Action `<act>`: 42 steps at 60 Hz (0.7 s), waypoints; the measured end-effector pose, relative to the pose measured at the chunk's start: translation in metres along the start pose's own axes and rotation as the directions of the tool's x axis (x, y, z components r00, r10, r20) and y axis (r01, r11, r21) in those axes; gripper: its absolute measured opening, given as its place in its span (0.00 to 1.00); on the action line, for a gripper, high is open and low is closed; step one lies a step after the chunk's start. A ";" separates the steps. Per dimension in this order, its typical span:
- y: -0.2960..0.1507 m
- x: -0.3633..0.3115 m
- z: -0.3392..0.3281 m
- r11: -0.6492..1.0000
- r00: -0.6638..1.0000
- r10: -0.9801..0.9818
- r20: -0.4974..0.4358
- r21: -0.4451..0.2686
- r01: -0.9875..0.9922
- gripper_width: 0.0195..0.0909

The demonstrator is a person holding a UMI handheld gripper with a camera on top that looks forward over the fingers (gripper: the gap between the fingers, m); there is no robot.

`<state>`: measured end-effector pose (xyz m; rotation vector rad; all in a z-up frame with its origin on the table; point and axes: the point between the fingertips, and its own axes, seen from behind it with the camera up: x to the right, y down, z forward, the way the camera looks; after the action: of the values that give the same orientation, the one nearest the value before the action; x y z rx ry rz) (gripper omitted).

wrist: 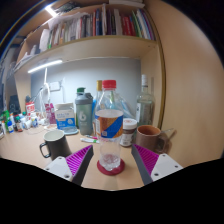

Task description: Pour water

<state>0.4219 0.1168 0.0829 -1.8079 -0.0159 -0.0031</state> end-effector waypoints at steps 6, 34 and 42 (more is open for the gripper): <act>-0.003 0.002 -0.055 0.999 0.999 -0.030 -0.018 0.009 0.031 0.91; 0.005 -0.073 -0.280 0.997 0.996 0.032 0.079 0.068 -0.037 0.92; 0.003 -0.074 -0.301 0.995 0.997 0.029 0.070 0.098 -0.035 0.92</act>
<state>0.3496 -0.1771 0.1499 -1.7083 -0.0355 0.0814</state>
